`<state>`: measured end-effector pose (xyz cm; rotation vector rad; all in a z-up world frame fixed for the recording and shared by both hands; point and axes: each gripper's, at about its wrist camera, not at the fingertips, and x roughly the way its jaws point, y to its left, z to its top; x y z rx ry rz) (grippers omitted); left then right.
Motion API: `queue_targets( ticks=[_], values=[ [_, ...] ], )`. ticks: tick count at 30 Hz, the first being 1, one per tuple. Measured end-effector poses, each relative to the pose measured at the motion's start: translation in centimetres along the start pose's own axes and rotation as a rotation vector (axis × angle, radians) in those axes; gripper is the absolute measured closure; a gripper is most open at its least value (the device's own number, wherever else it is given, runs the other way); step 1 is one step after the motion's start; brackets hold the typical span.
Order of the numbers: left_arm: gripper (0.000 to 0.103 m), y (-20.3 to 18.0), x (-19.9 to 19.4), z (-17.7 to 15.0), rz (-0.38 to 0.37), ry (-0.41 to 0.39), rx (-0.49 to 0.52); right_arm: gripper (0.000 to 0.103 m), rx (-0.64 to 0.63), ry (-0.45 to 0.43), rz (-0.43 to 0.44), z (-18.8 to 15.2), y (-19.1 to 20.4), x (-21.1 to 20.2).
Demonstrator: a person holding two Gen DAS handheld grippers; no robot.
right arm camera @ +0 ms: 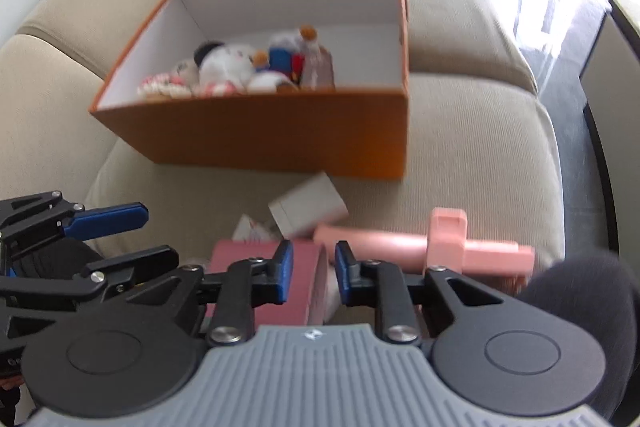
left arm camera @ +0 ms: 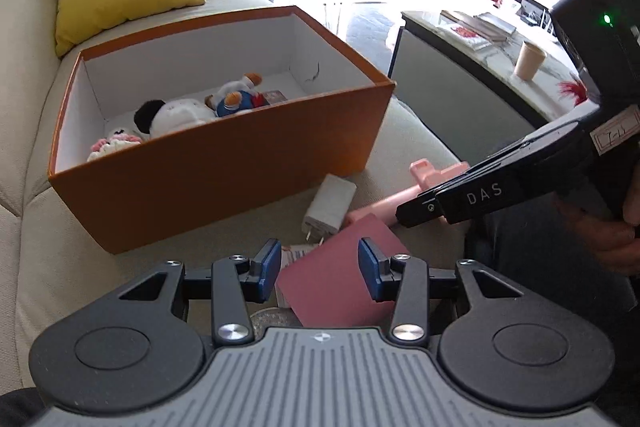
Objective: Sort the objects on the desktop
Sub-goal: 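Grasp the pink phone case with the left gripper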
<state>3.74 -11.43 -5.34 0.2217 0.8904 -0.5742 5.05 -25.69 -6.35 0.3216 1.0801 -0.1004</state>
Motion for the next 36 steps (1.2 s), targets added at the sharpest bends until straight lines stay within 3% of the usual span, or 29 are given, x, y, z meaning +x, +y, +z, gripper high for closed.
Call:
queue_targets(
  ticks=[3,8,18,21,23,29,36],
  values=[
    [0.047,-2.1,1.0,-1.7,0.04,0.019,0.094,0.082,0.035,0.033,-0.017,-1.6,-0.8,0.9],
    [0.041,-6.0,2.6,-3.9,0.118,0.056,0.334,0.086,0.095,0.096,-0.046,-3.4,-1.8,2.4],
    [0.036,-8.9,5.4,-5.9,0.256,0.131,0.573,0.086,0.12,0.132,0.018,-4.9,-1.0,3.8],
    [0.037,-8.8,6.0,-5.9,0.271,0.141,0.571,0.086,0.101,0.126,0.026,-4.8,-0.7,3.5],
    [0.047,-8.6,5.8,-5.8,0.264,0.138,0.551,0.085,0.091,0.124,0.036,-4.7,-0.4,3.1],
    [0.063,-7.4,4.4,-5.3,0.217,0.114,0.487,0.085,0.035,0.069,0.05,-4.0,0.7,1.7],
    [0.07,-3.2,1.7,-3.0,0.111,0.103,0.278,0.081,-0.001,0.025,0.037,-3.2,1.3,1.1]
  ],
)
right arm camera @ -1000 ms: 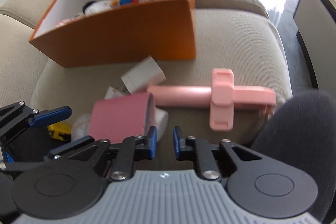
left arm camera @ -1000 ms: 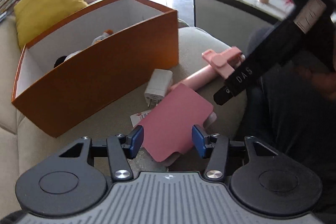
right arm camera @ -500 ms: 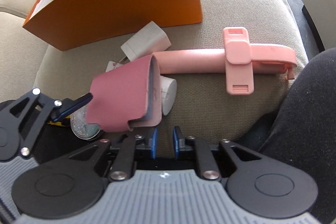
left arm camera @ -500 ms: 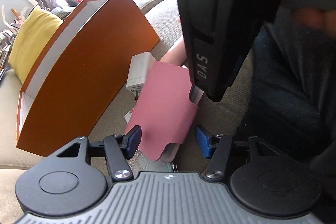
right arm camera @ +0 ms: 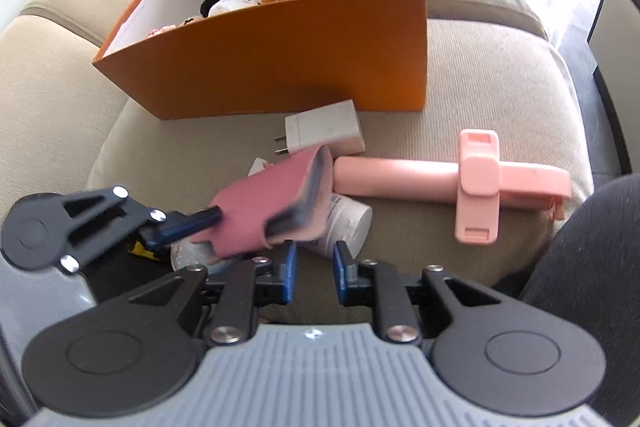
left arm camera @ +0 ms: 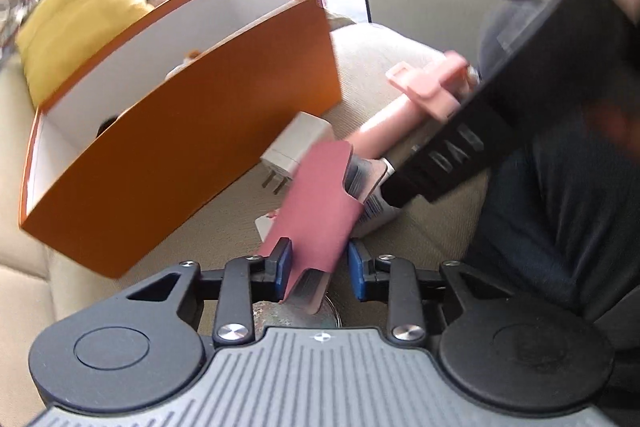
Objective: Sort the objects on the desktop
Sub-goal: 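Grasp the pink phone case with the left gripper, then lift the pink phone case with the left gripper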
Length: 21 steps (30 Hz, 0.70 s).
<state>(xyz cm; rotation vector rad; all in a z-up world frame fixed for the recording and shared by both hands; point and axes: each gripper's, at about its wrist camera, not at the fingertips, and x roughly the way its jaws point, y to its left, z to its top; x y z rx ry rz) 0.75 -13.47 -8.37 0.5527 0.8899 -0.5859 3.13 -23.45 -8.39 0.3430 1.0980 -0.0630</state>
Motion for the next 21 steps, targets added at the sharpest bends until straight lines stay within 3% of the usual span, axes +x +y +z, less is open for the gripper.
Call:
queue_targets(
  ticks=[7,14,21],
  values=[
    [0.069,3.6,0.0,1.0,-0.021,0.028,-0.108,0.08,-0.007,0.011,-0.007,0.3,0.1,0.4],
    [0.065,3.7,1.3,2.3,-0.003,0.026,-0.084,0.08,0.024,0.033,-0.028,0.2,-0.6,1.1],
    [0.059,3.5,2.8,2.6,-0.057,0.028,-0.102,0.08,0.03,0.036,-0.036,0.2,-0.8,1.4]
  ],
)
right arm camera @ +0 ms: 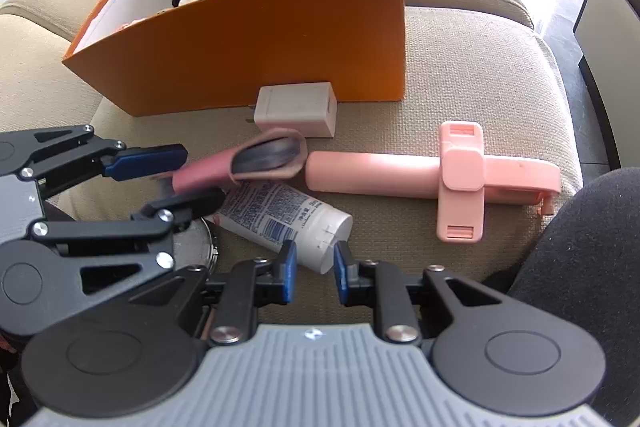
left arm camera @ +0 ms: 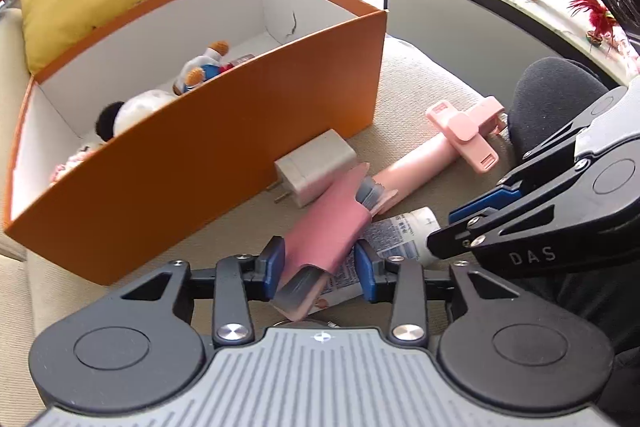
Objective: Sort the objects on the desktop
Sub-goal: 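Lift the pink phone case with the left gripper, then grasp the yellow tape measure with the right gripper while the left holds the phone case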
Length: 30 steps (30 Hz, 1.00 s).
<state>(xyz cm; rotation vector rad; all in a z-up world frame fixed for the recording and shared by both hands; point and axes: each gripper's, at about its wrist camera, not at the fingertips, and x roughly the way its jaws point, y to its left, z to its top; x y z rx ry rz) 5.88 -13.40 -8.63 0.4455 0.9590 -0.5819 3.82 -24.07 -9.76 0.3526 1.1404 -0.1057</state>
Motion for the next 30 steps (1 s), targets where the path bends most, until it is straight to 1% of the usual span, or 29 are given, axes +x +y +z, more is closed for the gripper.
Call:
queue_targets(
  ticks=[2,4,6,9,11,14,18,23,26,30],
  values=[
    [0.059,0.1,0.0,0.0,0.001,-0.012,-0.015,0.081,0.003,0.001,-0.002,0.0,0.1,0.1],
    [0.062,0.7,-0.4,0.0,-0.022,-0.031,-0.055,0.08,-0.002,-0.005,-0.002,0.0,0.2,-0.1],
    [0.072,2.0,-1.1,-0.1,-0.057,-0.05,-0.134,0.081,-0.015,-0.019,0.0,0.0,0.3,-0.6],
    [0.083,4.0,-2.5,-0.5,-0.085,-0.085,-0.245,0.08,-0.042,-0.043,0.011,-0.1,0.5,-1.3],
    [0.083,5.2,-3.2,-0.8,-0.079,-0.095,-0.297,0.08,-0.058,-0.046,0.033,0.0,0.7,-1.5],
    [0.083,6.6,-3.7,-1.3,-0.056,-0.092,-0.335,0.08,-0.092,-0.039,0.058,0.1,1.3,-1.3],
    [0.083,8.2,-3.9,-2.0,-0.068,-0.063,-0.402,0.08,-0.136,-0.02,0.076,0.2,2.6,-0.8],
    [0.081,9.2,-2.9,-2.6,-0.072,-0.007,-0.409,0.08,-0.176,0.0,0.08,0.5,3.9,0.0],
    [0.081,9.7,-2.6,-2.6,-0.089,0.006,-0.429,0.08,-0.19,0.01,0.078,0.9,4.6,0.6],
    [0.079,10.1,-2.3,-1.6,-0.101,0.044,-0.395,0.08,-0.195,0.024,0.078,1.2,4.9,1.1]
  ],
)
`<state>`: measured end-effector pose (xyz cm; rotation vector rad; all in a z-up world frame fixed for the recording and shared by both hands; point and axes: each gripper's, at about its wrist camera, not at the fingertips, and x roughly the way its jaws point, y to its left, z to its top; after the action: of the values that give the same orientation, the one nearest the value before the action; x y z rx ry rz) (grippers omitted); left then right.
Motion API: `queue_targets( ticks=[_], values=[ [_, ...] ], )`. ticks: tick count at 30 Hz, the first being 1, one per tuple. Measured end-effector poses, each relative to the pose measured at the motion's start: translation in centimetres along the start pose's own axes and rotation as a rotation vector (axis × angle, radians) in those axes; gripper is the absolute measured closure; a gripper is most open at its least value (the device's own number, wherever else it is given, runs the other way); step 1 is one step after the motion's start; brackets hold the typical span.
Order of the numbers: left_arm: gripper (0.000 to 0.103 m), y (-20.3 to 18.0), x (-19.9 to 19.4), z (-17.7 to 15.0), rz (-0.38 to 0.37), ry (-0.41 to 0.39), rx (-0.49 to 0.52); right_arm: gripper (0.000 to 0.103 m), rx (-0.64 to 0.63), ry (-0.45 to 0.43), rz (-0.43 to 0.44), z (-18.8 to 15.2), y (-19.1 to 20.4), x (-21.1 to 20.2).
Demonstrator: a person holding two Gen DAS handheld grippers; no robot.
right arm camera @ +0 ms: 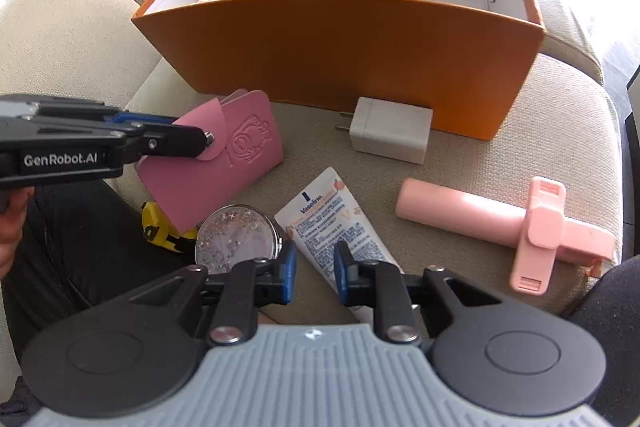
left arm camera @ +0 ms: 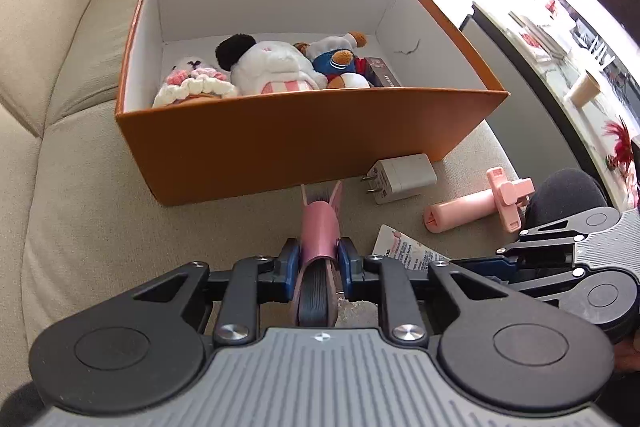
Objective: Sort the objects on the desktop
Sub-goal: 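Grasp the yellow tape measure with the right gripper while the left holds the phone case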
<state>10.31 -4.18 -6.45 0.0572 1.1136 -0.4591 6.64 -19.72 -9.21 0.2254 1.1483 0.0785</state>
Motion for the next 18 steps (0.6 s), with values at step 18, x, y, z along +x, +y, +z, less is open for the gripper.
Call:
queue_targets(
  ticks=[18],
  values=[
    [0.079,0.3,1.9,0.5,0.025,0.091,0.004,0.079,-0.056,0.034,0.054,1.3,1.9,1.4]
  ],
)
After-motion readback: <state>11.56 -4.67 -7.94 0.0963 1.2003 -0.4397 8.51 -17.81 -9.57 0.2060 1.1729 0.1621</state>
